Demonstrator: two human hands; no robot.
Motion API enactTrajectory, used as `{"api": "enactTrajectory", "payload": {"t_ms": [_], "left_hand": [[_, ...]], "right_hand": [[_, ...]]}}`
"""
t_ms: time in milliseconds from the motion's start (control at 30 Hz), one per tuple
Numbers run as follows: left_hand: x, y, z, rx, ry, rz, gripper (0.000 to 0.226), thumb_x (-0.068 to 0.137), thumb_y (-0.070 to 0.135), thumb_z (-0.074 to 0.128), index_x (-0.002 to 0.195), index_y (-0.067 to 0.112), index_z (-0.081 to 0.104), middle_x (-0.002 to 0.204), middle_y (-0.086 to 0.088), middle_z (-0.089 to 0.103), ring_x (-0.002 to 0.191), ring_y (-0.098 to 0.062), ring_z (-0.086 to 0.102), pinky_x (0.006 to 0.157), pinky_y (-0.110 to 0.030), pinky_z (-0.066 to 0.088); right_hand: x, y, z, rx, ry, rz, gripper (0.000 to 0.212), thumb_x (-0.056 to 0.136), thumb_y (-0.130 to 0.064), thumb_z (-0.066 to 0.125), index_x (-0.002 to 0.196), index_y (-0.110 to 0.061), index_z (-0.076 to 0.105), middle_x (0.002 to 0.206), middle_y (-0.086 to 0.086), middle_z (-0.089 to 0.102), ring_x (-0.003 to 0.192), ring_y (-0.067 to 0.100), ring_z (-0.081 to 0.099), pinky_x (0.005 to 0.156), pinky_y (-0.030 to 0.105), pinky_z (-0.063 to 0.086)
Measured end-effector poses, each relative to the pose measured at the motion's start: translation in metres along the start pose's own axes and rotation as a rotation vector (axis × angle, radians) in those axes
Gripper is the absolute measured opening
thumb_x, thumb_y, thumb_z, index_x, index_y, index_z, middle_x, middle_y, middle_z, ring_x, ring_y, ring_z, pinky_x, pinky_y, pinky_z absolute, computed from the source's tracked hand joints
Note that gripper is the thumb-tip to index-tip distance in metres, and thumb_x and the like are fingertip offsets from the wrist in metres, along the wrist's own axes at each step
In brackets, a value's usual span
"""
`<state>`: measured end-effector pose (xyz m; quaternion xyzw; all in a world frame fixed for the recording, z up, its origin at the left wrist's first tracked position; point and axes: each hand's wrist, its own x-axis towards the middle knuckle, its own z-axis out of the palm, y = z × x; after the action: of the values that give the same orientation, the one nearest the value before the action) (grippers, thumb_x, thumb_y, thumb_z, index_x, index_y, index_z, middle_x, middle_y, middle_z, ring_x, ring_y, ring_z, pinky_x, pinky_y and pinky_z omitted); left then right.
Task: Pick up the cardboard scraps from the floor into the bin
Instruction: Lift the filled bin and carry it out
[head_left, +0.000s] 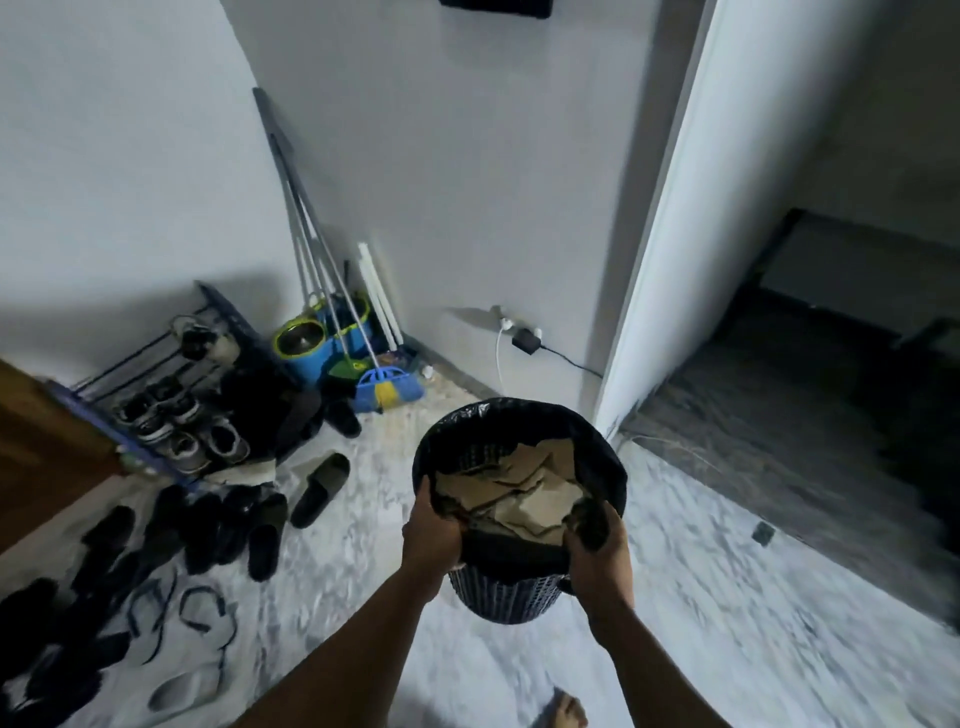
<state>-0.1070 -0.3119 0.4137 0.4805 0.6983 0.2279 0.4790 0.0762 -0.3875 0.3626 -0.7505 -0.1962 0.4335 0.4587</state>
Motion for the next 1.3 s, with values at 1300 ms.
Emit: {"api": "enactTrajectory", "payload": {"t_ms": [1300], "left_hand": [[0.506, -0.219, 0.269, 0.184, -0.234, -0.357, 0.061, 0.094, 0.024, 0.055, 0.145, 0.042, 0.027, 0.119, -0.003, 0.061, 0.094, -0.03, 0.066, 0.06, -0.048, 0.061]], "right_hand": [[0.392, 0.264, 0.159, -0.618, 0.088, 0.33, 0.069, 0.076, -0.036, 0.082, 0.136, -0.026, 0.05, 0.126, -0.005, 0.06, 0.111, 0.023, 0.06, 0.069, 0.03, 0.045]]}}
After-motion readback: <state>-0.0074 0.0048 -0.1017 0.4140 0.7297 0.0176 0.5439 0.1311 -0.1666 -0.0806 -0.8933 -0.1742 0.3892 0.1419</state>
